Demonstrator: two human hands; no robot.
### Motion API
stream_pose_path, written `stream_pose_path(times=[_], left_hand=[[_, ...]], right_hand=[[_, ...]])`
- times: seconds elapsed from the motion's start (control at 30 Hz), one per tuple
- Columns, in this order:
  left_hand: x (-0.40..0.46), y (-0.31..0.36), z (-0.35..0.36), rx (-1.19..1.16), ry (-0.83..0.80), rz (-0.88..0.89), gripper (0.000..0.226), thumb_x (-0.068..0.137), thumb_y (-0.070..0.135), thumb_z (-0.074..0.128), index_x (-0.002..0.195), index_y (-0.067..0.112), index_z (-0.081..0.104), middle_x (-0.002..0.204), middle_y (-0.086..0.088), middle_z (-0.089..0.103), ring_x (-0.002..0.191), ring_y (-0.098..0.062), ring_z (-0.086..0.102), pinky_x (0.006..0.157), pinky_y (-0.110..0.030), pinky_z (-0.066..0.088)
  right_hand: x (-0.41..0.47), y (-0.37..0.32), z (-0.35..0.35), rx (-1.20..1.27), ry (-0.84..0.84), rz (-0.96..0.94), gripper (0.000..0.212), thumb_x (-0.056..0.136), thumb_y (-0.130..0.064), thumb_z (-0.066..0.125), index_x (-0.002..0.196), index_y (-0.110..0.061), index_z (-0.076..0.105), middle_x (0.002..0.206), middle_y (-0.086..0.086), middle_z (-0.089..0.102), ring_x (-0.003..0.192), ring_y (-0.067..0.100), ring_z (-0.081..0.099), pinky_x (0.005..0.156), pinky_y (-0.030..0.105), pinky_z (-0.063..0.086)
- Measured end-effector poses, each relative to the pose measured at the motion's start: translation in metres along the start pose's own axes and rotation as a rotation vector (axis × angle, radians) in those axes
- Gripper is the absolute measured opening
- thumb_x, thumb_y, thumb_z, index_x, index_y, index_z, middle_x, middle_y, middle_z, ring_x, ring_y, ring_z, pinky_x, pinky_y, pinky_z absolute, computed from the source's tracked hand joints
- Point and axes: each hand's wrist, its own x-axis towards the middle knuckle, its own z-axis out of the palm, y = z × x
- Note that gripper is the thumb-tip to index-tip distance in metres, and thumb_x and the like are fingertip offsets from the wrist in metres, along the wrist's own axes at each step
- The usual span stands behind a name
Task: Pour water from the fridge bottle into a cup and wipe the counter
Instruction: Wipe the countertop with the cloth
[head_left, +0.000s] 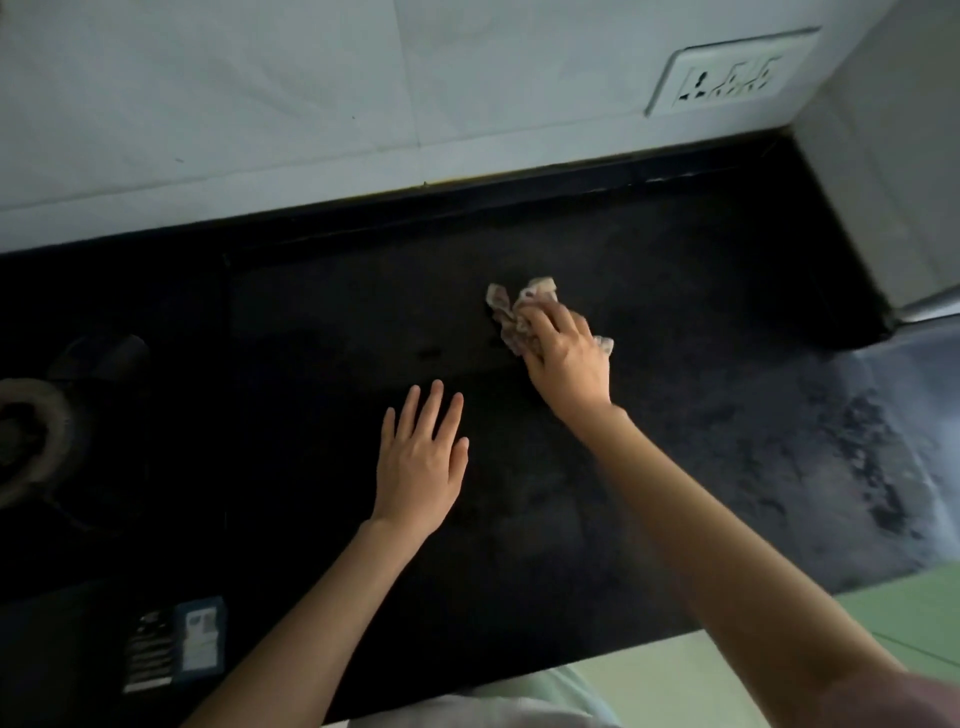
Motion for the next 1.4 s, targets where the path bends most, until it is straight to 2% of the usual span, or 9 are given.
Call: stream_pose_path(times=[0.17, 0.33, 0.4, 0.6, 0.73, 1.0, 1.17, 1.27, 1.4], left_hand=[[0.000, -0.001, 0.000, 0.001, -0.019, 0.013, 0.054, 0.098, 0.036, 0.040, 0.148, 0.017, 0.033, 0.157, -0.011, 0.028, 0.144, -0.034, 0.025, 0.113, -0.054, 0.028], [0.001, -0.002, -0.004, 0.000, -0.057, 0.030, 0.055, 0.102, 0.040, 0.031, 0.152, 0.019, 0.022, 0.161, -0.009, 0.015, 0.148, -0.032, 0.012, 0.117, -0.051, 0.019], [0.000, -0.003, -0.004, 0.011, -0.058, 0.045, 0.056, 0.102, 0.041, 0.031, 0.152, 0.020, 0.020, 0.161, -0.008, 0.012, 0.148, -0.031, 0.010, 0.118, -0.051, 0.017], [-0.001, -0.003, -0.006, 0.031, -0.052, 0.048, 0.056, 0.101, 0.040, 0.034, 0.152, 0.019, 0.021, 0.161, -0.009, 0.014, 0.148, -0.031, 0.012, 0.118, -0.051, 0.020], [0.001, 0.001, -0.009, 0.006, -0.056, 0.015, 0.054, 0.101, 0.041, 0.030, 0.151, 0.021, 0.023, 0.161, -0.007, 0.015, 0.148, -0.029, 0.012, 0.118, -0.050, 0.021], [0.002, 0.008, -0.008, 0.012, -0.069, -0.045, 0.054, 0.099, 0.039, 0.035, 0.149, 0.020, 0.029, 0.159, -0.008, 0.021, 0.147, -0.029, 0.018, 0.117, -0.050, 0.022], [0.006, 0.029, -0.005, 0.030, 0.052, -0.024, 0.048, 0.095, 0.031, 0.047, 0.141, 0.015, 0.045, 0.151, -0.011, 0.038, 0.141, -0.031, 0.034, 0.113, -0.050, 0.028], [0.023, 0.065, -0.004, 0.015, 0.062, 0.016, 0.049, 0.096, 0.031, 0.046, 0.142, 0.016, 0.043, 0.152, -0.010, 0.037, 0.141, -0.030, 0.033, 0.114, -0.049, 0.028], [0.053, 0.121, -0.002, 0.007, 0.012, 0.055, 0.050, 0.096, 0.035, 0.038, 0.143, 0.019, 0.043, 0.153, -0.009, 0.036, 0.141, -0.031, 0.033, 0.112, -0.052, 0.033]], right_hand=[[0.015, 0.061, -0.022, 0.001, 0.019, 0.268, 0.048, 0.091, -0.025, 0.057, 0.137, -0.024, 0.046, 0.142, 0.003, 0.045, 0.121, 0.031, 0.047, 0.080, 0.043, 0.048], [-0.064, 0.061, -0.024, -0.038, 0.150, 0.544, 0.043, 0.090, -0.025, 0.058, 0.133, -0.024, 0.049, 0.139, 0.003, 0.047, 0.117, 0.033, 0.047, 0.079, 0.052, 0.047], [-0.094, 0.033, -0.010, -0.053, 0.176, 0.447, 0.043, 0.086, -0.022, 0.063, 0.128, -0.025, 0.053, 0.136, 0.003, 0.050, 0.113, 0.032, 0.050, 0.079, 0.057, 0.048], [-0.082, -0.029, 0.003, -0.063, 0.049, 0.031, 0.039, 0.086, -0.019, 0.067, 0.124, -0.017, 0.059, 0.135, 0.006, 0.053, 0.113, 0.030, 0.053, 0.064, 0.039, 0.052], [-0.020, 0.001, -0.005, -0.088, -0.029, -0.019, 0.039, 0.093, -0.027, 0.057, 0.131, -0.021, 0.052, 0.141, 0.003, 0.045, 0.119, 0.029, 0.047, 0.064, 0.039, 0.049], [0.007, 0.122, -0.042, -0.058, 0.072, 0.251, 0.046, 0.089, -0.024, 0.061, 0.134, -0.021, 0.050, 0.137, 0.008, 0.049, 0.114, 0.037, 0.050, 0.067, 0.048, 0.051], [-0.035, 0.107, -0.022, -0.028, 0.121, -0.096, 0.043, 0.079, -0.015, 0.066, 0.122, -0.019, 0.062, 0.131, 0.006, 0.056, 0.108, 0.032, 0.055, 0.062, 0.042, 0.054], [0.001, 0.088, -0.017, 0.001, 0.046, -0.290, 0.034, 0.084, -0.019, 0.066, 0.118, -0.016, 0.063, 0.128, 0.007, 0.059, 0.108, 0.030, 0.057, 0.057, 0.038, 0.055], [0.076, 0.094, -0.016, -0.039, -0.038, -0.371, 0.036, 0.083, -0.020, 0.069, 0.118, -0.014, 0.063, 0.127, 0.012, 0.059, 0.106, 0.034, 0.059, 0.062, 0.043, 0.057]])
